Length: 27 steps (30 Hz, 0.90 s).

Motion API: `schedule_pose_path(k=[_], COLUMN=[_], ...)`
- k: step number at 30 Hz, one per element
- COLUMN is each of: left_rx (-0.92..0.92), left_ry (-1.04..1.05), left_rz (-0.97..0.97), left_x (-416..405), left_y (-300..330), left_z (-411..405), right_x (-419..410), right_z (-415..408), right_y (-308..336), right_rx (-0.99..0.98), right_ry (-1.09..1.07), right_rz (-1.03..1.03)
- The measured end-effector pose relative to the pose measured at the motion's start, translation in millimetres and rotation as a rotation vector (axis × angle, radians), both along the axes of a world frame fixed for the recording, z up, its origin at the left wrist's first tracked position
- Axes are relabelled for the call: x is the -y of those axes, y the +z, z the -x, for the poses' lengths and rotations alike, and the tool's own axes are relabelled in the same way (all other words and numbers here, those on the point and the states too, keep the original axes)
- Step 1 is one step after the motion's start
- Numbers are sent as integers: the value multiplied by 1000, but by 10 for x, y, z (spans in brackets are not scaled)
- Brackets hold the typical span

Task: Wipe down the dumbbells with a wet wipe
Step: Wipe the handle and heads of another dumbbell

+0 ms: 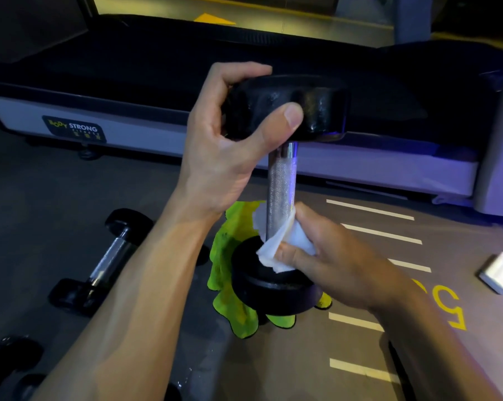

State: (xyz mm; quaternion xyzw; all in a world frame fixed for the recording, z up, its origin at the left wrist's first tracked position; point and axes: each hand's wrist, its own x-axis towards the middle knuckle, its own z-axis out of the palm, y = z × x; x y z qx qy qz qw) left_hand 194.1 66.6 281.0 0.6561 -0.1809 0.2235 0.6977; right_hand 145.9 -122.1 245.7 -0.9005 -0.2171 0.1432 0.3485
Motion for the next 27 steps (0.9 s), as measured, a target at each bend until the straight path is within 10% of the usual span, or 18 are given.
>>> schedule_pose_path(k=[8,18,27], left_rx=[-7,-2,19], left_ry=[22,21,1], left_rz=[15,6,-56], left_x=[24,1,-12], left_y=[2,-8,-3], left_z=[-3,16,25], right_x=[8,-235,-690], right_z=[627,828,645], right_y=[-15,-166,-128], right_rx=[380,687,475], right_ry=[-90,-78,43], right_rz=[270,114,273])
